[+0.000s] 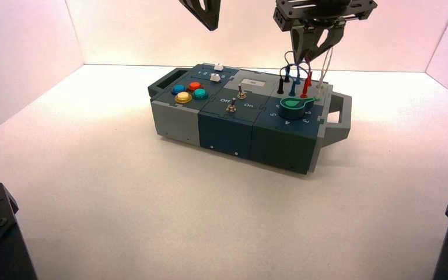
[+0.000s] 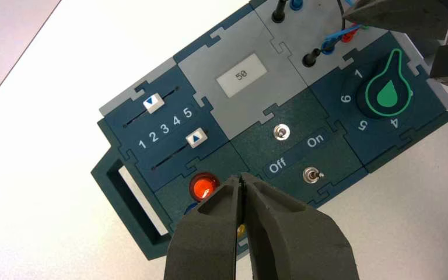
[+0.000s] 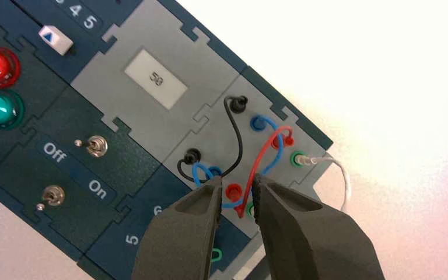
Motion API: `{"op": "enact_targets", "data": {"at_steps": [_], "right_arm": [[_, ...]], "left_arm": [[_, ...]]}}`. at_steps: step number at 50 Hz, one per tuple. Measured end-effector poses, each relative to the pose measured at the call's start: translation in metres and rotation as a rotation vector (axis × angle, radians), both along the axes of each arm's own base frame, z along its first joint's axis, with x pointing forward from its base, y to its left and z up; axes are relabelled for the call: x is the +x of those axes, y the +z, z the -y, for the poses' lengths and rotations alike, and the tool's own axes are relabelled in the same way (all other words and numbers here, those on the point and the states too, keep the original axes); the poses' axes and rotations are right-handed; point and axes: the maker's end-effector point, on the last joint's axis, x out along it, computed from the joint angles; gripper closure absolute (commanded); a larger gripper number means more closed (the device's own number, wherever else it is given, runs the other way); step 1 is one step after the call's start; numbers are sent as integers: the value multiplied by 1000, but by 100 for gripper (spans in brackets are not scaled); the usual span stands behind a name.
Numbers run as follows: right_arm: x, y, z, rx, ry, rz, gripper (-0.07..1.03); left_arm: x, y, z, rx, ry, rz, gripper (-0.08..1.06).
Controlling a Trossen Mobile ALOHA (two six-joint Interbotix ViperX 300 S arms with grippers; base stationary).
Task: Insert the red wire.
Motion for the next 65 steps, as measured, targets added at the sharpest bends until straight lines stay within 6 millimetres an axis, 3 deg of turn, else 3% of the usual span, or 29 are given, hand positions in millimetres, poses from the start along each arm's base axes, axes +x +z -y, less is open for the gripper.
{"op": "enact_targets", "data": {"at_steps": [33, 48, 65], "right_arm": [[-11, -12, 9, -40, -13, -62, 67], [-14, -14, 9, -39, -17, -73, 80], [-17, -19, 10, -46, -18, -90, 87]], "left_arm": [[0, 0, 0, 0, 0, 0, 101], [0, 0, 0, 0, 0, 0, 101], [0, 1, 0, -1, 0, 1, 101]]}}
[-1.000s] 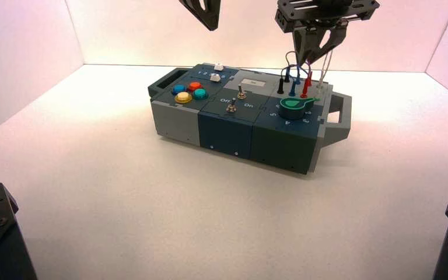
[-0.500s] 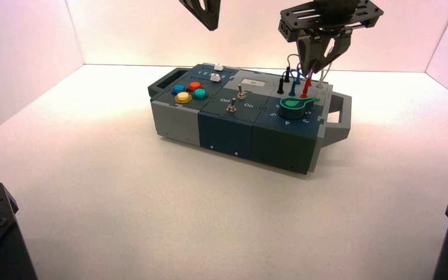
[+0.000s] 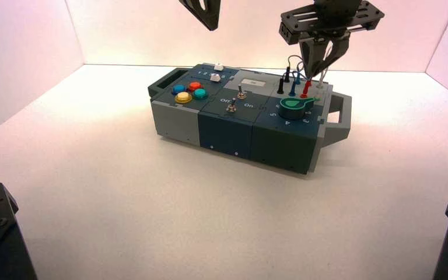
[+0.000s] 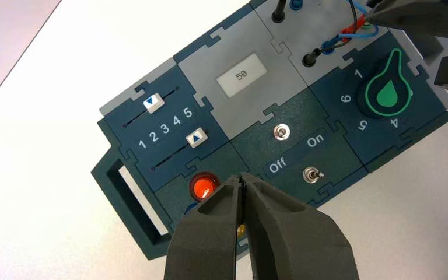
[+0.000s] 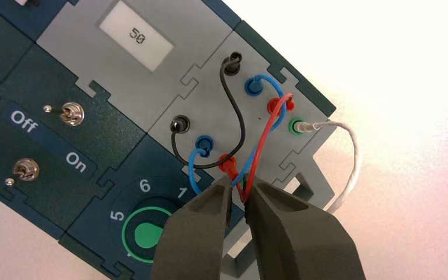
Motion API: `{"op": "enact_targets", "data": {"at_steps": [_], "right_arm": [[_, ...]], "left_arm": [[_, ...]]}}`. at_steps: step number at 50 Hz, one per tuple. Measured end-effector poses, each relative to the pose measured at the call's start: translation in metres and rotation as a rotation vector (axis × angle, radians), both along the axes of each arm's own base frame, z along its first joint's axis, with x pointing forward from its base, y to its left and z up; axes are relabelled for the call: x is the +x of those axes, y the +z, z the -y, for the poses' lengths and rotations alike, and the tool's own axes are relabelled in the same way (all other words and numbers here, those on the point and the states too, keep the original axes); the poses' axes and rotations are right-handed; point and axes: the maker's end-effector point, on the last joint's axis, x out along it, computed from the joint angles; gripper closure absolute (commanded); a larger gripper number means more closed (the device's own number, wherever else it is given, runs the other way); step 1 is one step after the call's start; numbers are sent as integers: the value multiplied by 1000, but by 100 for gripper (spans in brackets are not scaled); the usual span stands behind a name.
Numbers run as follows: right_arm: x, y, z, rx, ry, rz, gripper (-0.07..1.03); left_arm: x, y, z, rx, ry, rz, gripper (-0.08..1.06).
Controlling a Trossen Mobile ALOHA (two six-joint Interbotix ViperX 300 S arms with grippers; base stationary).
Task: Insert the red wire.
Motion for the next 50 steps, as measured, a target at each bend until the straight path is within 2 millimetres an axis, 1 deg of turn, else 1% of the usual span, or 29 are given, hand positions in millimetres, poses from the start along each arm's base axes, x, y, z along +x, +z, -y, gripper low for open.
{"op": "enact_targets", "data": {"at_steps": [9, 26, 40, 50], "right_arm": [[-1, -5, 0, -6, -1, -14, 88], [-1, -9, 0, -9, -3, -25, 98], [-1, -8, -1, -8, -3, -23, 98], [-1, -12, 0, -12, -3, -32, 98]], "left_arm": [[0, 0, 0, 1, -3, 1, 101], [0, 0, 0, 0, -3, 2, 101], [0, 0, 0, 0, -3, 2, 101], [0, 0, 0, 0, -3, 2, 101]]}}
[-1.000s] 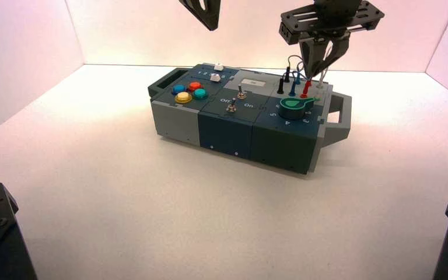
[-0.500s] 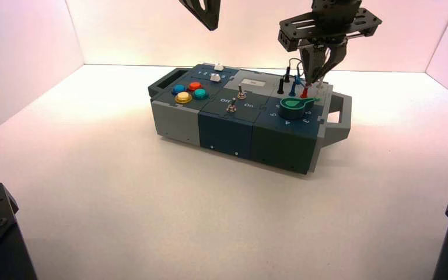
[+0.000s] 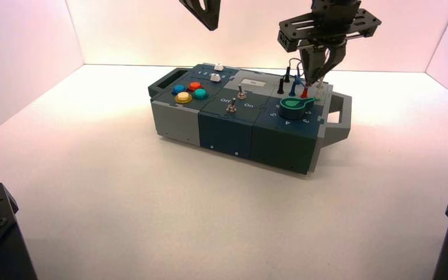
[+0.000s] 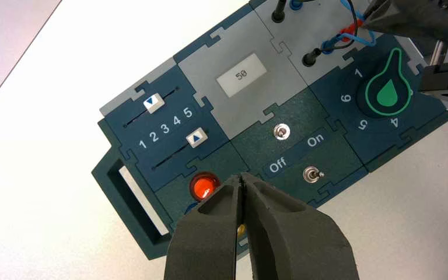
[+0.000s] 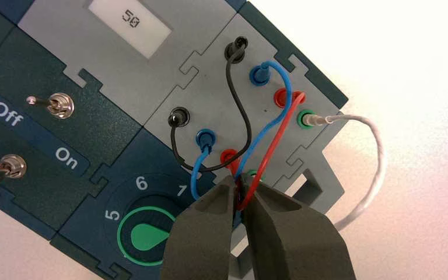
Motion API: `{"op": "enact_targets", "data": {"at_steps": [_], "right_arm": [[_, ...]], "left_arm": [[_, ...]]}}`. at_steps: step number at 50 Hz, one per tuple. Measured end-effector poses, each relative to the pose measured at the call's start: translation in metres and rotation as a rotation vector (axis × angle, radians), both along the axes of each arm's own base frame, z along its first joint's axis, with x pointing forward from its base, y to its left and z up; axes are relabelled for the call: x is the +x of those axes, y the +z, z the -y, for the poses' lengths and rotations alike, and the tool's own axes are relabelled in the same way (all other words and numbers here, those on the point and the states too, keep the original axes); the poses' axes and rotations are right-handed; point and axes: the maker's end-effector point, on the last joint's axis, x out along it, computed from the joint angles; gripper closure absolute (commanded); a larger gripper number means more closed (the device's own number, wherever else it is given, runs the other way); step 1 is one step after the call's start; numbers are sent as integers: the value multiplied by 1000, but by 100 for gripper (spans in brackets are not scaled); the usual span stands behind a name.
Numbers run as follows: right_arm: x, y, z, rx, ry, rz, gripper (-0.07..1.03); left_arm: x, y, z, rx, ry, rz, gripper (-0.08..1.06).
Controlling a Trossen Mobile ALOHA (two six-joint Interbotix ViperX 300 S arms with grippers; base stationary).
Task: Insert the red wire.
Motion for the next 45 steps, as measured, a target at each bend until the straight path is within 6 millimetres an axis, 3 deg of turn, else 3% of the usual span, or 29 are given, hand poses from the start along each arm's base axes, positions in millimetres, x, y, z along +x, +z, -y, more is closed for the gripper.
{"op": "enact_targets", "data": {"at_steps": [45], "right_arm": [[1, -5, -1, -8, 1, -14, 98]], "left_arm": [[0, 3, 0, -4, 0, 5, 101]]}}
